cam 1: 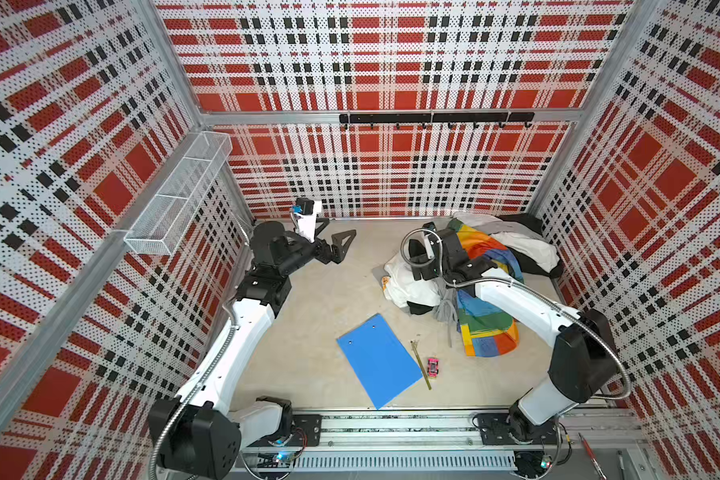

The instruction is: Pick out a specific cloth from the pile

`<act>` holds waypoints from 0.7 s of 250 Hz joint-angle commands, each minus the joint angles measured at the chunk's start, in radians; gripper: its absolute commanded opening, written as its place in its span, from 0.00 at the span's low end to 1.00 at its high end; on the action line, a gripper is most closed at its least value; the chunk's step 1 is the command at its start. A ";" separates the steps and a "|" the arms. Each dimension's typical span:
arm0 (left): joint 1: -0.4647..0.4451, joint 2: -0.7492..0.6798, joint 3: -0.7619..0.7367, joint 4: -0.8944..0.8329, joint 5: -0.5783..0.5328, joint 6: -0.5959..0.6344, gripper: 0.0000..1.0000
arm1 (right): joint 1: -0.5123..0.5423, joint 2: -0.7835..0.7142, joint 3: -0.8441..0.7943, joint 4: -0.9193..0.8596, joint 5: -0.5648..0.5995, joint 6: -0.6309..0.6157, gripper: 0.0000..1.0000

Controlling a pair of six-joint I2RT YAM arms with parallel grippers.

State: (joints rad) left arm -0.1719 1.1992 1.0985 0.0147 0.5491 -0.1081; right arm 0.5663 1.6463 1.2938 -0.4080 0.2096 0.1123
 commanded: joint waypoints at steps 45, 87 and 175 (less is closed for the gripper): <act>0.003 0.000 0.020 0.013 0.000 -0.001 0.99 | -0.016 0.177 -0.047 0.089 -0.180 0.071 0.68; 0.000 0.000 0.021 0.013 0.003 -0.002 0.99 | -0.095 0.268 -0.019 0.101 -0.070 0.112 0.71; -0.012 0.000 0.020 0.010 -0.001 0.001 0.99 | -0.213 0.351 0.053 0.150 -0.110 0.178 0.67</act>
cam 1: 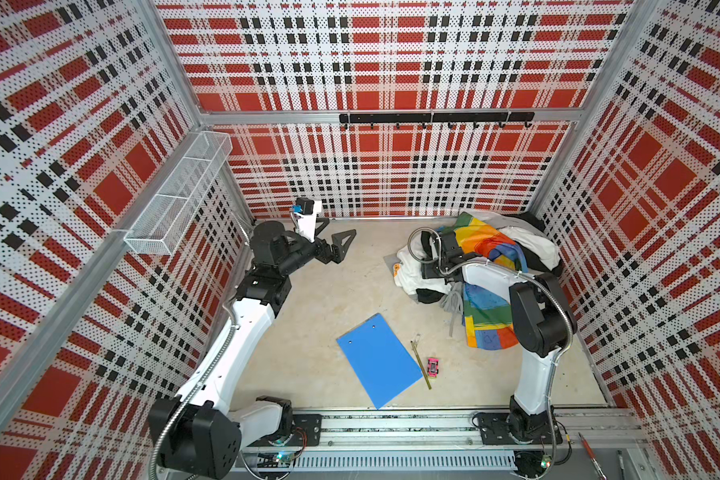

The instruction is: Pick out a specific cloth from the pile

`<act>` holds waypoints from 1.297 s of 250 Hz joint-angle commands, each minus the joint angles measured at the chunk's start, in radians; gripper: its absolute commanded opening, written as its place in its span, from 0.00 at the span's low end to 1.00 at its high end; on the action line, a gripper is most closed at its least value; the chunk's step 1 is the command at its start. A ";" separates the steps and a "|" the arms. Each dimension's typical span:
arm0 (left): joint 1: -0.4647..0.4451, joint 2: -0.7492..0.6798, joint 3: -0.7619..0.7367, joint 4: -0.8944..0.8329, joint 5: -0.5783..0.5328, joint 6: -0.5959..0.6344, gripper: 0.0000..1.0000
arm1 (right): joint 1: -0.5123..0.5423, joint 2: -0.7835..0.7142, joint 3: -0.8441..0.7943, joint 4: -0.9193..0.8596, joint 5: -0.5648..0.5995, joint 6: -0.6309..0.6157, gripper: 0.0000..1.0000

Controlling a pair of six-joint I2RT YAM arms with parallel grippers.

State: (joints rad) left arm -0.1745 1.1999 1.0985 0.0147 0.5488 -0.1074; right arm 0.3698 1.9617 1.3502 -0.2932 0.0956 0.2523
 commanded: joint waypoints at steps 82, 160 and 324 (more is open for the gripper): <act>-0.012 0.003 0.021 0.014 0.012 -0.001 0.99 | -0.008 -0.256 -0.179 0.130 0.029 0.080 0.74; -0.022 -0.008 0.002 0.050 0.087 0.000 0.99 | -0.130 -0.642 -0.440 0.132 -0.011 0.177 0.77; -0.160 0.044 0.024 0.024 0.313 0.059 0.99 | -0.367 -0.719 -0.563 -0.032 0.072 0.153 1.00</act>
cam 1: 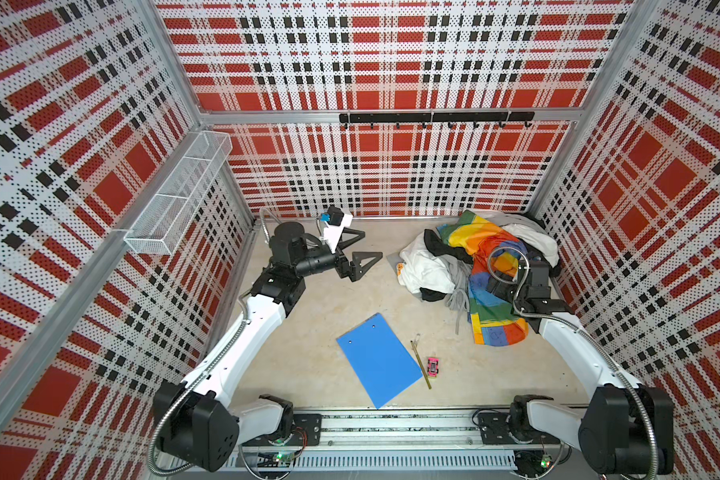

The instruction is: Pick out a specific cloth from the pile

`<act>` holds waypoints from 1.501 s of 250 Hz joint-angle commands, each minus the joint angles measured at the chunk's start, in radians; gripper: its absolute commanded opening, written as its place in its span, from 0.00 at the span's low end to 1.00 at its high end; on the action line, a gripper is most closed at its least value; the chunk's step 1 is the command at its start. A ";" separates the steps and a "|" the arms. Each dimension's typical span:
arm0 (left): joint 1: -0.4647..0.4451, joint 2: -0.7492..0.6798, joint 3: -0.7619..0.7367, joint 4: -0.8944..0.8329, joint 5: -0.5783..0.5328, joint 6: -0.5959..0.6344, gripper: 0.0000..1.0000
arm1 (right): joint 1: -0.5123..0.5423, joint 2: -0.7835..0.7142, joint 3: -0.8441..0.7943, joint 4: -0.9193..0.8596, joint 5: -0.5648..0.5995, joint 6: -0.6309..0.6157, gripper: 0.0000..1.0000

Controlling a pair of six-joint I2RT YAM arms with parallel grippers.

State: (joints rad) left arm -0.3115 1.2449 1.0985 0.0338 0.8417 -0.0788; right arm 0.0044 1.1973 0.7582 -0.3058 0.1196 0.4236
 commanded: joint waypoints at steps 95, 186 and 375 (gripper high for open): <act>-0.026 -0.018 0.010 0.013 -0.017 0.039 0.99 | 0.056 0.246 0.105 -0.064 0.060 -0.069 0.90; -0.031 -0.028 -0.003 0.027 -0.026 0.042 0.99 | 0.062 0.163 0.086 -0.041 0.116 -0.060 0.08; -0.046 -0.019 -0.007 0.026 -0.049 0.049 0.99 | 0.074 -0.046 0.273 -0.052 0.136 -0.079 0.00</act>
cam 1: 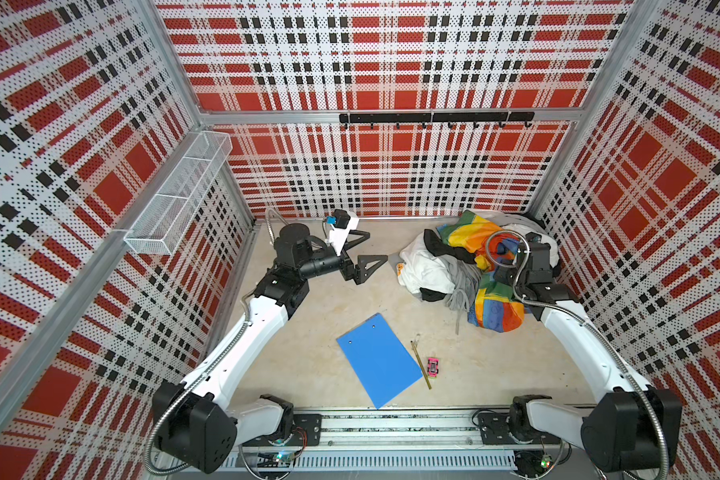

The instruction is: Pick out a specific cloth from the pile

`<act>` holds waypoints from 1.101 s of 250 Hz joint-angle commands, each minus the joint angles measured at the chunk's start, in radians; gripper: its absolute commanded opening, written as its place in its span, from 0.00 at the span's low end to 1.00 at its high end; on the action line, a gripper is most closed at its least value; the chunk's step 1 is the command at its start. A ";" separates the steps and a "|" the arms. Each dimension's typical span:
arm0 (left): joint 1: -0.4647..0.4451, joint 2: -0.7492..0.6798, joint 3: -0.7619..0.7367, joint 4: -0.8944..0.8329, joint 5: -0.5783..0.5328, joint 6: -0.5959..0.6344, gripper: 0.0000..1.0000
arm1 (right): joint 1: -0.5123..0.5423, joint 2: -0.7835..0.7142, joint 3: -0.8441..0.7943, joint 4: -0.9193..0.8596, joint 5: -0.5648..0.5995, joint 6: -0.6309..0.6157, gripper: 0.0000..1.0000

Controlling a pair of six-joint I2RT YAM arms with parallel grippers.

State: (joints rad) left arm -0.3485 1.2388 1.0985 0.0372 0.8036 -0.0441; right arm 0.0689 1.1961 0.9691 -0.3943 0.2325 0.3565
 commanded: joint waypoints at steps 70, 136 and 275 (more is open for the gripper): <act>-0.012 -0.016 -0.008 0.020 -0.015 0.018 0.99 | 0.032 -0.074 0.192 0.036 0.031 -0.035 0.00; -0.016 -0.013 -0.008 0.020 -0.019 0.018 0.99 | 0.074 -0.054 0.318 0.068 0.031 -0.060 0.00; -0.032 0.010 -0.008 0.023 -0.025 0.006 0.99 | 0.096 -0.055 0.371 0.381 -0.095 -0.132 0.00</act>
State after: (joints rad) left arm -0.3721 1.2392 1.0985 0.0364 0.7803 -0.0360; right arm 0.1570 1.1843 1.3293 -0.2943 0.1947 0.2695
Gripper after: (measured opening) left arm 0.992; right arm 0.052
